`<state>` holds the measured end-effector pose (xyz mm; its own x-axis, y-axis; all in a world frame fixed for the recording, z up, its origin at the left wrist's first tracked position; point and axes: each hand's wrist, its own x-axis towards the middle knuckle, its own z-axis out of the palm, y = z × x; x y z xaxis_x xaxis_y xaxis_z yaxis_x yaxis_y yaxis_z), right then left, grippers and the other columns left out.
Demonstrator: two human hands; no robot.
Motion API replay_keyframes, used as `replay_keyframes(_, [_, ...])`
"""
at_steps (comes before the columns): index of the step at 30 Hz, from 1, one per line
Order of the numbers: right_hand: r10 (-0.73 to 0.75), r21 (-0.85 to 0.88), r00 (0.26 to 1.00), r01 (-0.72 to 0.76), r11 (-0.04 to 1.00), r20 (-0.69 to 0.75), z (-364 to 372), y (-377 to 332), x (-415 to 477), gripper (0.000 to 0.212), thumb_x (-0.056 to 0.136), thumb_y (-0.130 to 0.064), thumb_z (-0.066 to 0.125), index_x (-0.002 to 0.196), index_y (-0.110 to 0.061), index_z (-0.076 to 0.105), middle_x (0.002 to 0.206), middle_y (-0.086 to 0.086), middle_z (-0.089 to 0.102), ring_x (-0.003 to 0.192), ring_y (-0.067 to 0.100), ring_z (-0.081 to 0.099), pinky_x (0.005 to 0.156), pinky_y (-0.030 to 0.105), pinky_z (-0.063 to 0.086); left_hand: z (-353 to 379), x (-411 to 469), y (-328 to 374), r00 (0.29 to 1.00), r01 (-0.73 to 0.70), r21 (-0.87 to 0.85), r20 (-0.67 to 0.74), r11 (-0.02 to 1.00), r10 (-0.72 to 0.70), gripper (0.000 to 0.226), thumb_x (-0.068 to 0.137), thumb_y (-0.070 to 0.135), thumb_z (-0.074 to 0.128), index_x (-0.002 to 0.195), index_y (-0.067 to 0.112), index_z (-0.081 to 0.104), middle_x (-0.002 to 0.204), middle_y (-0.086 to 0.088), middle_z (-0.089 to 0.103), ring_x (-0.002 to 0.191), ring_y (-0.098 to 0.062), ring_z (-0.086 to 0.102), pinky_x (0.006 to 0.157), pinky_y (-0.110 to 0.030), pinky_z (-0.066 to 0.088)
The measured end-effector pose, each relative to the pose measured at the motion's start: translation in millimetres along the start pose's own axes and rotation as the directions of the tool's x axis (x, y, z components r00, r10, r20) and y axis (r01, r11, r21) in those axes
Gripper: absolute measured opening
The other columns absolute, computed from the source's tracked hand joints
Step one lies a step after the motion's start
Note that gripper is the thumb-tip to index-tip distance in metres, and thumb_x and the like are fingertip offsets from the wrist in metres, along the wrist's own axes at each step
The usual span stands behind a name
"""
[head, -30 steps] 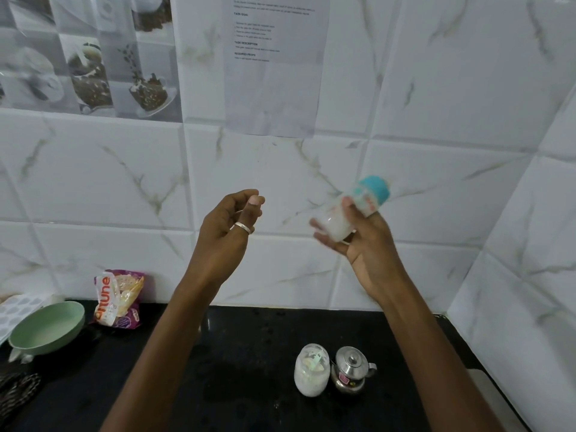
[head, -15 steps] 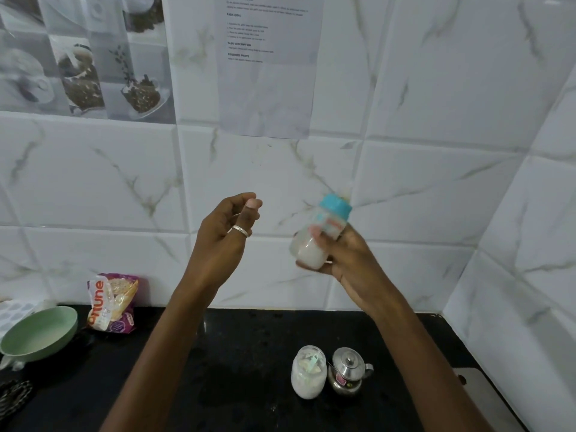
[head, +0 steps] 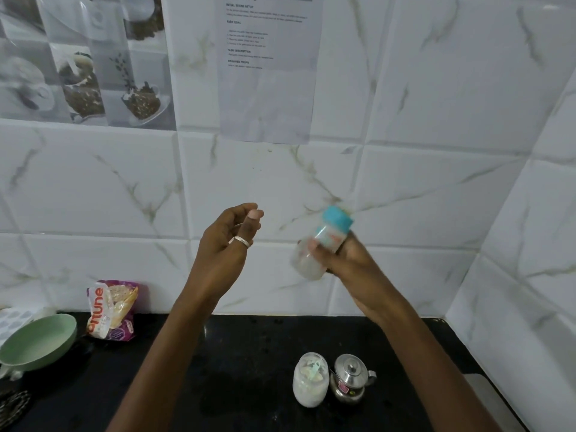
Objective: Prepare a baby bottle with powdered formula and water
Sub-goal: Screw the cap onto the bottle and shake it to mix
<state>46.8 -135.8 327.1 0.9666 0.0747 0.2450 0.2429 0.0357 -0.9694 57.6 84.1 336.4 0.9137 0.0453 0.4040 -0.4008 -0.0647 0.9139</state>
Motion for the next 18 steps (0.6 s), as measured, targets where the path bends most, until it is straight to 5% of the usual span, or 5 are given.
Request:
replay_keyframes(2, [-0.004,-0.038,1.000,0.005,0.999,0.028,1,-1,-1,0.051,0.082,-0.035,0.075,0.128,-0.019,0.058,0.119,0.001,0.074,0.113,0.018,0.069,0.090,0.031,0.056,2,1,1,1.000,0.000,-0.013,-0.004,1.000,0.000,0.044,0.088,0.062,0.054,0.121,0.036,0.067,0.119,0.016,0.074,0.113,-0.005,0.069,0.100,-0.036,0.057])
replay_keyframes(5, [-0.032,0.202,0.993,0.055,0.978,-0.115,-2,-9,4,0.058,0.082,-0.035,0.073,0.135,-0.021,0.057,0.121,-0.001,0.074,0.116,0.019,0.070,0.090,0.034,0.058,3,0,1,1.000,-0.002,-0.016,0.011,1.000,0.002,0.042,0.088,0.062,0.054,0.120,0.038,0.067,0.120,0.016,0.073,0.113,-0.004,0.069,0.099,-0.034,0.057])
replay_keyframes(10, [0.003,-0.089,1.000,0.000,0.996,0.030,-4,-11,2,0.055,0.079,-0.038,0.077,0.129,-0.020,0.061,0.115,-0.004,0.076,0.113,0.017,0.071,0.093,0.033,0.058,1,2,3,1.000,-0.009,0.001,0.002,1.000,0.009,0.045,0.087,0.063,0.053,0.122,0.036,0.066,0.121,0.016,0.073,0.114,-0.004,0.069,0.098,-0.032,0.057])
replay_keyframes(14, [-0.060,0.194,0.978,0.099,0.976,-0.198,-10,-21,9,0.046,0.082,-0.035,0.072,0.124,-0.021,0.060,0.113,-0.004,0.075,0.110,0.016,0.072,0.088,0.032,0.060,0,1,2,1.000,-0.007,-0.003,0.006,1.000,0.008,0.047,0.088,0.062,0.053,0.124,0.034,0.066,0.121,0.016,0.073,0.114,-0.004,0.069,0.098,-0.032,0.057])
replay_keyframes(18, [0.004,-0.091,1.000,-0.003,0.996,0.004,-6,-12,2,0.042,0.086,-0.030,0.074,0.124,-0.019,0.061,0.110,-0.004,0.076,0.109,0.016,0.072,0.092,0.032,0.059,1,2,1,1.000,-0.004,0.006,0.004,1.000,0.004,0.050,0.088,0.063,0.053,0.126,0.033,0.066,0.122,0.016,0.073,0.115,-0.006,0.069,0.099,-0.034,0.057])
